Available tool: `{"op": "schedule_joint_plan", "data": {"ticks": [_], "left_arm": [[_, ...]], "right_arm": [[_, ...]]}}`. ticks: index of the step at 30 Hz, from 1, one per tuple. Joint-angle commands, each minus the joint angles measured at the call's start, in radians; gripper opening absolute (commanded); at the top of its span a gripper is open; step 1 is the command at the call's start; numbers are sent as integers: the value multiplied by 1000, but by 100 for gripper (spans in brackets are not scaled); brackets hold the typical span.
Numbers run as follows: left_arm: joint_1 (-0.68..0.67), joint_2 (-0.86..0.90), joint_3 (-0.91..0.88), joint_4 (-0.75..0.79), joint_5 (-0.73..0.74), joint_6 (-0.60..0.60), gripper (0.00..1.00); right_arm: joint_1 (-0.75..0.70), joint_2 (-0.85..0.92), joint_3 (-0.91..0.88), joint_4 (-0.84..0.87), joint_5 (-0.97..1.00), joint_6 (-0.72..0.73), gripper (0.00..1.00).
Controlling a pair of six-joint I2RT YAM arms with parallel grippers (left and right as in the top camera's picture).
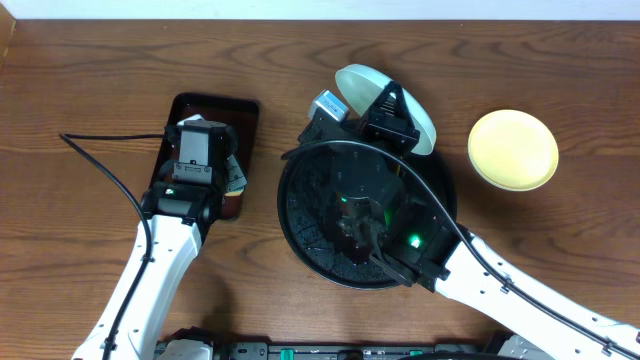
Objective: Clean dirty plates on tray and stack at the side
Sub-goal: 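Lift the green plate with the right gripper and stack it on the yellow plate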
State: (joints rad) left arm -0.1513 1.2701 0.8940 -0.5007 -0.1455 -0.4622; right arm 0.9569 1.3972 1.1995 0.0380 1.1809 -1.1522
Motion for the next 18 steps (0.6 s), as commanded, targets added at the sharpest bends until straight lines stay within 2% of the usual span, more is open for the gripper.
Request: {"op": "schedule_joint_plan", "data": {"ticks": [1,3,4,5,7,8,9,11,15,18], "left_arm": [[5,-3,0,1,-21,21,8],[5,-3,0,0,-21,21,8],[5,-3,0,-1,-21,21,8],[5,-3,0,0,-21,21,8],[6,-3,0,6,-21,21,8],[8,-3,0,15,-21,21,8],[23,-3,0,48,-21,20,8],[57,-3,0,108,-21,20,8],[185,37,0,248,-11,21,8],[233,124,0,253,134,21,8]], "right_arm": [[-11,-11,14,-61,22,263,1],[-50,-11,14,-278,-82,660,1],[-75,-11,14,-397,-197,823,1],[-125,-3,9,-519,-416,1010,1],[-216,9,1,-605,-644,1215,1],[-245,10,1,-623,-674,1280,1],[-311,4,2,-653,-702,1417,1],[-392,-10,2,-658,-774,1494,1],[-668,-16,0,-665,-1173,1523,1],[-804,-16,-1,-695,-1299,1524,1]]}}
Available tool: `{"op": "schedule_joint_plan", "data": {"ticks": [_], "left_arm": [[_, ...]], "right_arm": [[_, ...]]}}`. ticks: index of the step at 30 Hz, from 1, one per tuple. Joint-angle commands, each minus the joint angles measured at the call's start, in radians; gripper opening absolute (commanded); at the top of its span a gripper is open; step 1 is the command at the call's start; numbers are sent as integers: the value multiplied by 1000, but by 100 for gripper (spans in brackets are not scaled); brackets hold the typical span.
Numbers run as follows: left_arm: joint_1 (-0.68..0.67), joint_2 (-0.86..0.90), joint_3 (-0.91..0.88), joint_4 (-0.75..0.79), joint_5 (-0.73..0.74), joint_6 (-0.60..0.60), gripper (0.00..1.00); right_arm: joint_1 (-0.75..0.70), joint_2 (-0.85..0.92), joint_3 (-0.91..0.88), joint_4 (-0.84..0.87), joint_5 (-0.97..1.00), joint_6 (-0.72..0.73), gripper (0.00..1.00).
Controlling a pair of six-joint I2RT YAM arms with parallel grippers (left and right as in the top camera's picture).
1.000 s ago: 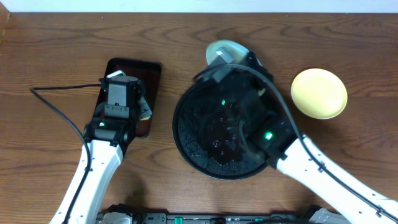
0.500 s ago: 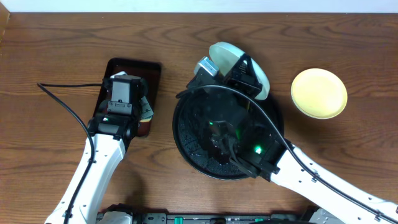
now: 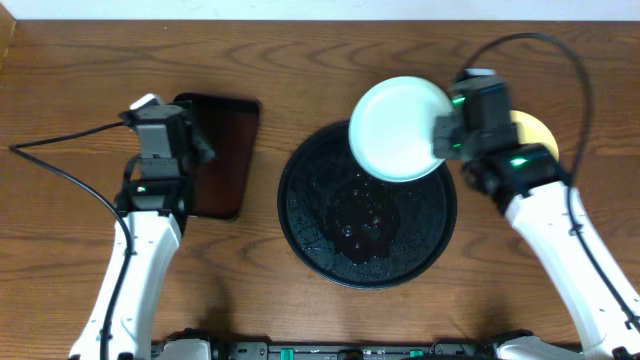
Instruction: Clean dirty plates on tray and stack at the side
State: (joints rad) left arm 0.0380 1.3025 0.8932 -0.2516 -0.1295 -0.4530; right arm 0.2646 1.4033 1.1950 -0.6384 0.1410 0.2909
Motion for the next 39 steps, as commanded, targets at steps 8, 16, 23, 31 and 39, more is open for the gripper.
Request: {"op": "schedule_joint_plan", "data": {"ticks": [8,16,23,31,39], "left_arm": [[58,282,1,101,142,11,73],[56,28,1,66,146,10,75],[56,-123,1,-13,145,11,76],[56,-111,1,-44,145,11,76],[56,-111,1,-47,145,11,76]], "right_arm": [[-194,-24,3,-55,-233,94,1],[-314,-45,3,-60,-43,156,1],[-539,95,1,-50,-30,188,1],[-629,274,1,31,-64,188,1],[-631,375,1,63,-150,185,20]]}}
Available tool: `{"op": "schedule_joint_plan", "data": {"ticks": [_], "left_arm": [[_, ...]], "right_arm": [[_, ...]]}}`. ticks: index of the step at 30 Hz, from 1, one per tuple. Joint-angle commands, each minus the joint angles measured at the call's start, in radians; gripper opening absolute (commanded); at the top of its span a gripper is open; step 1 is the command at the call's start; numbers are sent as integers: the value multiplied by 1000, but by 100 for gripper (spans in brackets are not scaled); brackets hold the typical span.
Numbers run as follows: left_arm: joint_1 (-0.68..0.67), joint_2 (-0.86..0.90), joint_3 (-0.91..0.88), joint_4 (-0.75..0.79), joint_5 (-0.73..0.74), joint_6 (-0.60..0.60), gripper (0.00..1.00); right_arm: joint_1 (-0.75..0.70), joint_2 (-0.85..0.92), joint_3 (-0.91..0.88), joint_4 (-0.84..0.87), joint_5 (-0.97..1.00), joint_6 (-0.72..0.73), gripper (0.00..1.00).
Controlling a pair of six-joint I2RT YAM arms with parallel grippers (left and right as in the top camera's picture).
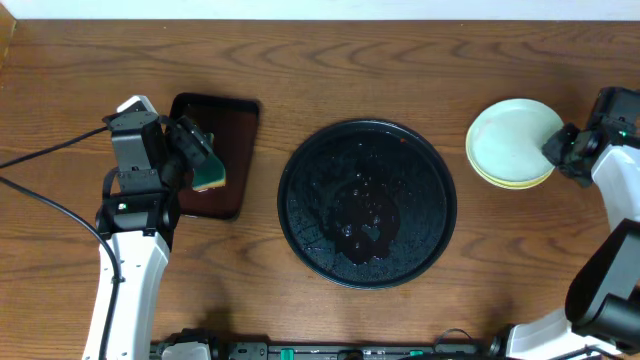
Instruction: Clean dirty plates on tray and stack at the side
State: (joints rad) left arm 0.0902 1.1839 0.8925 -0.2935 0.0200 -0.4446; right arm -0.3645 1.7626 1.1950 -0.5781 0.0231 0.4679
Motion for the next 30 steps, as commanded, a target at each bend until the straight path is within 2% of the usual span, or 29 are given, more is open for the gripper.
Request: {"op": "schedule_joint_plan", "data": {"ticks": [1,4,6,7,8,9,10,13,16,17,21,24,30], "left_arm": [[4,8,2,-5,-5,2,76],[4,8,2,-5,-5,2,77],[4,8,2,-5,-4,2,77],[4,8,2,-5,-4,3,77],[4,8,2,-5,-5,2,77],[4,8,2,-5,-5,2,77],[4,8,2,-5,-5,2,77],[4,8,2,-5,-5,2,77],[4,8,2,-5,-5,2,77],[4,8,2,-5,-4,2,77],[4,8,2,-5,-5,3,77],[4,8,2,-5,-5,2,77],[4,8,2,-5,-4,2,77]], "right_arm": [[-2,12,1,0,-43,-3,22],[-2,-34,1,-19,-105,-35,33],[-2,-109,1,-54,-106,-35,48],[-2,-130,1,-67,-106,-34,52],[-2,-217,1,-125,-108,-26,83],[0,-267,1,-168,-108,-22,96],[6,-336,1,-233,-107,-23,99],[43,-492,-16,-380,-116,-42,99],[123,-638,-88,-449,-177,-108,99],[190,-732,-155,-475,-245,-97,99],[309,-888,-273,-529,-414,-35,99],[327,-948,-311,-571,-413,-35,99],[327,-962,-318,-634,-404,-35,99]]}}
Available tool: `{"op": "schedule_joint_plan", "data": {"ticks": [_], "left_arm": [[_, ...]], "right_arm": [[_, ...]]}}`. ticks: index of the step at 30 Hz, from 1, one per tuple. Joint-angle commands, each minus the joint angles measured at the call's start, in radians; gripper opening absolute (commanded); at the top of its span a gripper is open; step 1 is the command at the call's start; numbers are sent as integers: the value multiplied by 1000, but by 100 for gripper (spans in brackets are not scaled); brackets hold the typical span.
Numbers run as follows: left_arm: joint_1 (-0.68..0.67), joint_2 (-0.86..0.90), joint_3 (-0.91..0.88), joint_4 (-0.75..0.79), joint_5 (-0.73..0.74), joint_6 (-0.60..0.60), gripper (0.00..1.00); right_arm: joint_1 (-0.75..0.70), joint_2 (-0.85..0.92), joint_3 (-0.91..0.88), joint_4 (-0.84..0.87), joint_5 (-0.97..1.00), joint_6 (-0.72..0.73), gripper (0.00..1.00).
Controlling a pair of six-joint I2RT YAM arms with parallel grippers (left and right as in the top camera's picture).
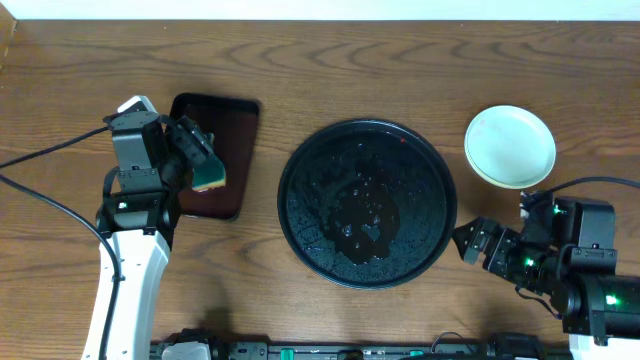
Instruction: Clean dirty plates on tray and stack at the side
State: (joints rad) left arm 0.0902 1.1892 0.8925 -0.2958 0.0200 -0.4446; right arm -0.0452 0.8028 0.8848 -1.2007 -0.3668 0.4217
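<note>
A pale green plate [510, 147] lies flat on the table at the right, beyond the round black tray [306, 190], whose middle is wet and holds no plate. My right gripper [470, 243] is low at the right, near the tray's front right rim, open and holding nothing. My left gripper [197, 160] is shut on a green and yellow sponge [210, 176] over the small rectangular black tray [232, 125] at the left.
A black cable [45, 200] trails across the table left of the left arm. The right arm's base and cable [590, 290] fill the lower right corner. The table's far edge runs along the top.
My right gripper was at the right rim of the pale green plate on the stack. It is now off the plate, down near the front right of the round tray. The left arm has not moved.
At first my right arm held the pale green plate tilted over the round tray's back, and the left gripper was down in the small tray. Then the plate was carried over the tray's far right. Later it lay on the yellow plate; now it is let go.
</note>
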Motion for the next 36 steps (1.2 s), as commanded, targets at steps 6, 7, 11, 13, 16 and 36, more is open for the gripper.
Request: {"op": "schedule_joint_plan", "data": {"ticks": [6,7,11,13,16,36], "left_arm": [[4,2,2,-3,-4,2,77],[4,2,2,-3,-5,2,77],[4,2,2,-3,-5,2,77],[4,2,2,-3,-5,2,77],[4,2,2,-3,-5,2,77],[4,2,2,-3,-4,2,77]], "right_arm": [[26,-6,-16,-3,9,-19,99],[33,-13,-25,14,23,-19,99],[56,-137,-153,241,24,-19,99],[63,-251,-262,421,14,-20,99],[66,-436,-443,697,15,-40,99],[65,-797,-879,1134,253,-170,99]]}}
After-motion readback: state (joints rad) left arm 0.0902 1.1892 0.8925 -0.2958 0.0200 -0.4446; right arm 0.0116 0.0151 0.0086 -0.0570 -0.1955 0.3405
